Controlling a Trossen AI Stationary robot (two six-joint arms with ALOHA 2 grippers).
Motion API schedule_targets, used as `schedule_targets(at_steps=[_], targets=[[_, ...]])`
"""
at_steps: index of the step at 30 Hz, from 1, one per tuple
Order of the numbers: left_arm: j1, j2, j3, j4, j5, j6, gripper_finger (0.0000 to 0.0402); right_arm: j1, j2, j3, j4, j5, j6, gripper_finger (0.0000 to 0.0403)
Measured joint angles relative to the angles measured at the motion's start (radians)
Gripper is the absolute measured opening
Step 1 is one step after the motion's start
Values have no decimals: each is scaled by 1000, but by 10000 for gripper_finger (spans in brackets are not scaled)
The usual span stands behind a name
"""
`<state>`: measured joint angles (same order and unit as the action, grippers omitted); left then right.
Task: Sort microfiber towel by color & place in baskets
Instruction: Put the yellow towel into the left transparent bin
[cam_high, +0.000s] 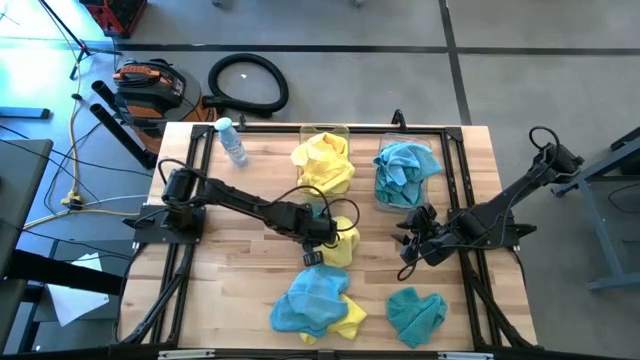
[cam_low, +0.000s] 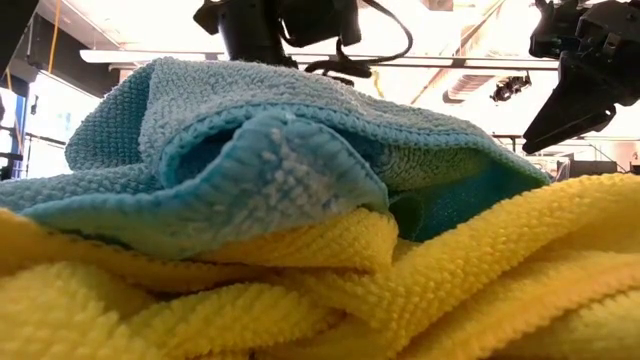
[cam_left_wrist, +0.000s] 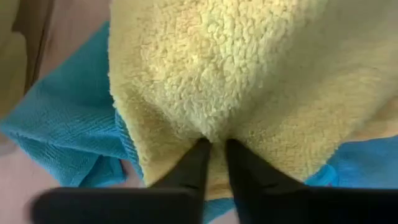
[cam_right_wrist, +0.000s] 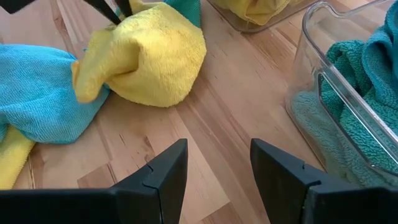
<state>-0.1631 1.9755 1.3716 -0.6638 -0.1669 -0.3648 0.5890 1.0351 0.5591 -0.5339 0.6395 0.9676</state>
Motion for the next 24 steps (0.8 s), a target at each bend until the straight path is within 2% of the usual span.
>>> schedule_targets(at_steps=[2, 13, 18, 24], targets=[[0, -12, 0, 4, -3, -1, 11, 0, 0, 0, 0, 0, 0, 171], [-19, -207, 62, 20, -93, 88, 0, 0, 0, 0, 0, 0, 0, 171], [-22, -312, 91, 56, -182, 194, 0, 0, 0, 0, -1, 0, -3, 171], [10, -424, 141, 199, -273, 377, 0, 0, 0, 0, -1, 8, -6, 171]])
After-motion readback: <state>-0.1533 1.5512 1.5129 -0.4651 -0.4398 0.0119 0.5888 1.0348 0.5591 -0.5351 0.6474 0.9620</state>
